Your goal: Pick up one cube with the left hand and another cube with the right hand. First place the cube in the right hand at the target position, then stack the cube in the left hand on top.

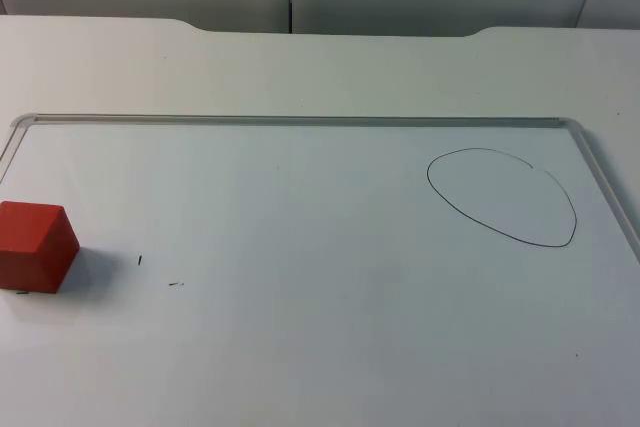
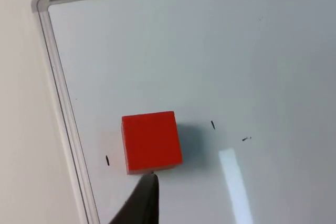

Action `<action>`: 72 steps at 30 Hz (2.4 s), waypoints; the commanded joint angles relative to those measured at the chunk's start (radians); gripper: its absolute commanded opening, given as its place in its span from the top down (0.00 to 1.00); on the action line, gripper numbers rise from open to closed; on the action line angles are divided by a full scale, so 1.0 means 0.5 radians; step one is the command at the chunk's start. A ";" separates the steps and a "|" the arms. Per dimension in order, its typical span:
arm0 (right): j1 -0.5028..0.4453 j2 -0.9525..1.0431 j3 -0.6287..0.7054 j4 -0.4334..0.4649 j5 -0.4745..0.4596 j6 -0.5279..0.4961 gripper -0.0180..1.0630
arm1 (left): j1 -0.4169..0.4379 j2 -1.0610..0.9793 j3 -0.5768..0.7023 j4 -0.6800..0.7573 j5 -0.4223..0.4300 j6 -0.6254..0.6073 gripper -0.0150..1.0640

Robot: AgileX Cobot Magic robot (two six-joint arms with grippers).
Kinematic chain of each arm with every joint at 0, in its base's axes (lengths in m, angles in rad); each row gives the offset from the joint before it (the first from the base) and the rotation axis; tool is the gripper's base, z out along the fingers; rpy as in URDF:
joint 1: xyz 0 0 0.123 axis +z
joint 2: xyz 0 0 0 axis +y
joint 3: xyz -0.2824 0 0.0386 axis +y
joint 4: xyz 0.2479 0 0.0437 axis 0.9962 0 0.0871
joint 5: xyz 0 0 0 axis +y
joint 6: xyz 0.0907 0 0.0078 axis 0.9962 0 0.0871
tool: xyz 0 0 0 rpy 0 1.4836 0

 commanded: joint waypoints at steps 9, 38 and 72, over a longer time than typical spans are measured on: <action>-0.002 -0.009 0.010 0.026 -0.091 0.005 0.99 | 0.000 0.750 -0.351 0.082 -0.063 -0.049 0.13; -0.002 -0.009 0.010 0.030 -0.038 -0.008 0.99 | -0.277 1.538 -0.417 0.538 -0.346 -0.433 0.13; -0.002 -0.009 0.010 0.030 -0.051 -0.012 0.99 | -0.277 1.657 -0.413 0.663 -0.404 -0.547 0.53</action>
